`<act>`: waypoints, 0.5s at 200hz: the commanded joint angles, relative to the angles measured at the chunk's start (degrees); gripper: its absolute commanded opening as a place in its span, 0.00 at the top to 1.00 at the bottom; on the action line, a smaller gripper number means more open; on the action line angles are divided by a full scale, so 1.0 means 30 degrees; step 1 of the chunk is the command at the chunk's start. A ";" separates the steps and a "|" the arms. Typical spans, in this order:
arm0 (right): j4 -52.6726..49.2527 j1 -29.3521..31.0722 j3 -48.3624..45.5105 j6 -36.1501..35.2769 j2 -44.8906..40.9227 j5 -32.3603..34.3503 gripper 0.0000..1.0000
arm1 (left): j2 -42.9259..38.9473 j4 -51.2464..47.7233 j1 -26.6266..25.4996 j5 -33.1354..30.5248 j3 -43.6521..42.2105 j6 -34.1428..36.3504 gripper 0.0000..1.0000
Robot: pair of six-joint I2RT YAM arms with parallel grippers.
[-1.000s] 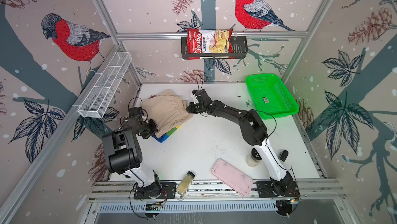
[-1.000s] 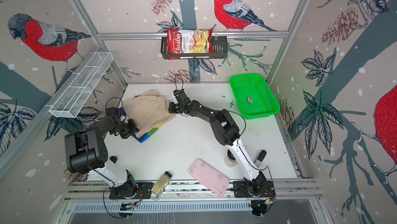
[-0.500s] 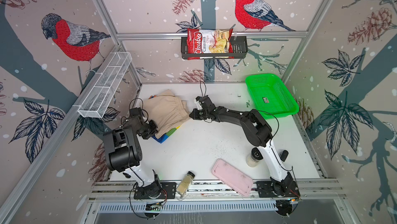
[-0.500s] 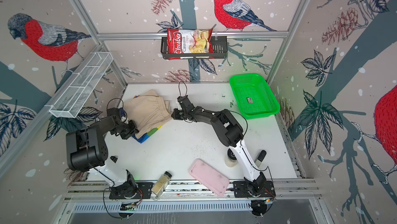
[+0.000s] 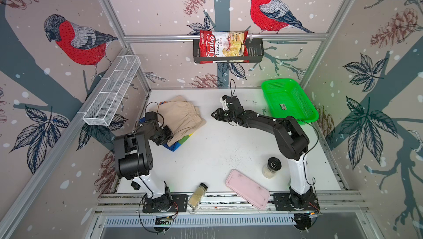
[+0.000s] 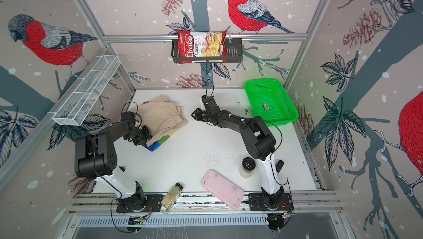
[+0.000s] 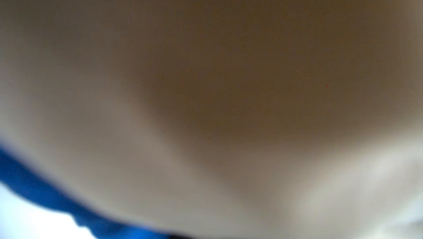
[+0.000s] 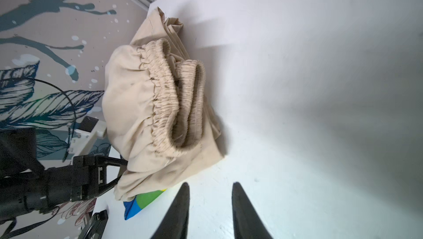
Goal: Fold and stack the shorts
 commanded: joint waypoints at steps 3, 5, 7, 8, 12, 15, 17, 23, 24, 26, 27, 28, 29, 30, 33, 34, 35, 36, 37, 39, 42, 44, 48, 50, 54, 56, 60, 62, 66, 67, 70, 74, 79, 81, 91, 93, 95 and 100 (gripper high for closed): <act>0.1061 -0.0204 -0.1004 -0.0029 -0.1084 0.0393 0.67 | 0.1014 0.1673 -0.0481 -0.0388 0.0453 -0.2363 0.87; 0.1097 -0.0225 -0.1113 -0.0037 -0.1188 0.0401 0.67 | 0.1136 0.1834 -0.0504 -0.0368 0.0555 -0.2484 0.87; 0.1129 -0.0252 -0.1221 -0.0039 -0.1272 0.0425 0.67 | 0.1226 0.1970 -0.0532 -0.0362 0.0661 -0.2639 0.88; 0.1158 -0.0261 -0.1268 -0.0040 -0.1306 0.0429 0.66 | 0.1285 0.2012 -0.0541 -0.0337 0.0688 -0.2694 0.88; 0.1233 -0.0284 -0.1459 -0.0003 -0.1444 0.0440 0.66 | 0.1492 0.2237 -0.0572 -0.0330 0.0712 -0.2951 0.88; 0.1267 -0.0312 -0.1590 -0.0035 -0.1561 0.0459 0.66 | 0.1680 0.2366 -0.0601 -0.0365 0.1264 -0.3115 0.89; 0.1295 -0.0325 -0.1677 -0.0039 -0.1629 0.0476 0.66 | 0.1801 0.2455 -0.0607 -0.0369 0.1468 -0.3251 0.89; 0.1347 -0.0380 -0.1958 -0.0018 -0.1834 0.0513 0.66 | 0.2167 0.2645 -0.0638 -0.0403 0.1961 -0.3519 0.90; 0.1370 -0.0384 -0.2003 0.0000 -0.1851 0.0517 0.66 | 0.2238 0.2701 -0.0639 -0.0401 0.2071 -0.3573 0.90; 0.1424 -0.0401 -0.2073 -0.0008 -0.1914 0.0519 0.66 | 0.2336 0.2758 -0.0639 -0.0400 0.2241 -0.3695 0.90; 0.1438 -0.0409 -0.2119 0.0005 -0.1949 0.0520 0.66 | 0.2411 0.2802 -0.0639 -0.0400 0.2328 -0.3749 0.90; 0.1444 -0.0413 -0.2172 0.0012 -0.1967 0.0520 0.67 | 0.2492 0.2824 -0.0639 -0.0400 0.2415 -0.3777 0.90; 0.1463 -0.0430 -0.2212 0.0015 -0.1990 0.0520 0.66 | 0.2562 0.2864 -0.0639 -0.0400 0.2517 -0.3834 0.91; 0.1472 -0.0438 -0.2262 0.0017 -0.2031 0.0520 0.66 | 0.2627 0.2884 -0.0639 -0.0400 0.2598 -0.3878 0.91; 0.1545 -0.0460 -0.2408 0.0033 -0.2103 0.0520 0.66 | 0.2807 0.2898 -0.0639 -0.0466 0.2804 -0.4000 0.91; 0.1586 -0.0468 -0.2433 0.0026 -0.2132 0.0520 0.66 | 0.2866 0.2886 -0.0639 -0.0477 0.2932 -0.4048 0.91; 0.1592 -0.0472 -0.2490 0.0022 -0.2160 0.0520 0.66 | 0.2940 0.2880 -0.0639 -0.0497 0.3039 -0.4087 0.91; 0.1595 -0.0488 -0.2532 0.0035 -0.2160 0.0520 0.66 | 0.2977 0.2878 -0.0639 -0.0492 0.3152 -0.4107 0.91; 0.1611 -0.0497 -0.2569 0.0041 -0.2189 0.0520 0.66 | 0.3054 0.2876 -0.0639 -0.0505 0.3252 -0.4160 0.91; 0.1645 -0.0517 -0.2640 0.0046 -0.2226 0.0520 0.66 | 0.3184 0.2875 -0.0639 -0.0521 0.3452 -0.4230 0.91; 0.1655 -0.0532 -0.2770 0.0048 -0.2318 0.0506 0.66 | 0.3350 0.2915 -0.0653 -0.0514 0.3734 -0.4355 0.92; 0.1693 -0.0556 -0.2851 0.0062 -0.2331 0.0517 0.66 | 0.3456 0.2936 -0.0664 -0.0516 0.3887 -0.4432 0.92; 0.1763 -0.0585 -0.2997 0.0049 -0.2432 0.0535 0.66 | 0.3651 0.3008 -0.0668 -0.0544 0.4171 -0.4608 0.91; 0.1793 -0.0620 -0.3091 0.0048 -0.2477 0.0524 0.66 | 0.3737 0.3055 -0.0668 -0.0502 0.4289 -0.4693 0.92; 0.1852 -0.0637 -0.3276 0.0050 -0.2550 0.0568 0.66 | 0.3919 0.3250 -0.0683 -0.0437 0.4583 -0.4861 0.92; 0.1881 -0.0648 -0.3344 0.0092 -0.2587 0.0576 0.65 | 0.3979 0.3349 -0.0694 -0.0387 0.4678 -0.4940 0.92; 0.1960 -0.0693 -0.3497 0.0085 -0.2648 0.0575 0.65 | 0.4105 0.3567 -0.0697 -0.0234 0.4887 -0.5113 0.91; 0.1989 -0.0720 -0.3575 0.0094 -0.2677 0.0578 0.65 | 0.4187 0.3641 -0.0697 -0.0168 0.5018 -0.5200 0.91; 0.2047 -0.0775 -0.3703 0.0120 -0.2714 0.0579 0.65 | 0.4337 0.3858 -0.0740 0.0003 0.5176 -0.5391 0.90; 0.2057 -0.0786 -0.3740 0.0113 -0.2730 0.0579 0.65 | 0.4364 0.3879 -0.0748 0.0036 0.5216 -0.5432 0.90; 0.2087 -0.0811 -0.3860 0.0133 -0.2766 0.0579 0.65 | 0.4475 0.4015 -0.0777 0.0109 0.5347 -0.5545 0.87; 0.2150 -0.0848 -0.4007 0.0161 -0.2811 0.0575 0.65 | 0.4595 0.4237 -0.0849 0.0198 0.5495 -0.5683 0.85; 0.2232 -0.0927 -0.4185 0.0223 -0.2840 0.0550 0.65 | 0.4740 0.4398 -0.0963 0.0252 0.5706 -0.5772 0.81; 0.2276 -0.0940 -0.4245 0.0224 -0.2850 0.0542 0.65 | 0.4800 0.4471 -0.1020 0.0247 0.5801 -0.5797 0.80; 0.2344 -0.1053 -0.4459 0.0257 -0.2903 0.0519 0.64 | 0.5113 0.4490 -0.1268 0.0244 0.6282 -0.5876 0.77; 0.2370 -0.1081 -0.4497 0.0276 -0.2917 0.0498 0.64 | 0.5179 0.4487 -0.1338 0.0259 0.6377 -0.5882 0.77; 0.2370 -0.1103 -0.4542 0.0281 -0.2920 0.0493 0.64 | 0.5239 0.4501 -0.1400 0.0270 0.6496 -0.5898 0.76; 0.2388 -0.1141 -0.4589 0.0282 -0.2934 0.0491 0.64 | 0.5392 0.4494 -0.1523 0.0313 0.6710 -0.5885 0.76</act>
